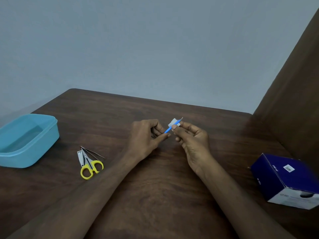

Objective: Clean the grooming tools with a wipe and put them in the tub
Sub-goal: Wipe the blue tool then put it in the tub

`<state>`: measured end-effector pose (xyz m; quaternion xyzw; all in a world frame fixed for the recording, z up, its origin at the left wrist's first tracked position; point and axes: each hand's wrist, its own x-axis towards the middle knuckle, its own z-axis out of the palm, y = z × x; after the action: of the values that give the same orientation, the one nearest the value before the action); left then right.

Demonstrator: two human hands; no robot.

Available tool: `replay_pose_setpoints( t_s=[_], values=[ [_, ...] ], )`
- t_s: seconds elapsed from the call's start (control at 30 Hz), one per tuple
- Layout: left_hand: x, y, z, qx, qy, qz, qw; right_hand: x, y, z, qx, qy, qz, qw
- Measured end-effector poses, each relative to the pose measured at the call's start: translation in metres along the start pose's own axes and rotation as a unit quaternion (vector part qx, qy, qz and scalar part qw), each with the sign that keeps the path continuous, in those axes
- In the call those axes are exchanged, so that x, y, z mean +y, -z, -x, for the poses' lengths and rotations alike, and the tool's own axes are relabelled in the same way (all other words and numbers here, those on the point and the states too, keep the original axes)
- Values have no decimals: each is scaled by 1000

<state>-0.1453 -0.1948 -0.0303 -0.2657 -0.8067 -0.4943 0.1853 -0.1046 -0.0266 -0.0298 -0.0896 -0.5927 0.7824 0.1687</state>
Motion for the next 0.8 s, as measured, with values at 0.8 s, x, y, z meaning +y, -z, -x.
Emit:
replay_pose_setpoints(
  t_s=[0.8],
  values=[
    [-3, -2, -1, -3, 0, -15, 1000, -3, 3, 1, 50, 32, -17, 998]
  ],
)
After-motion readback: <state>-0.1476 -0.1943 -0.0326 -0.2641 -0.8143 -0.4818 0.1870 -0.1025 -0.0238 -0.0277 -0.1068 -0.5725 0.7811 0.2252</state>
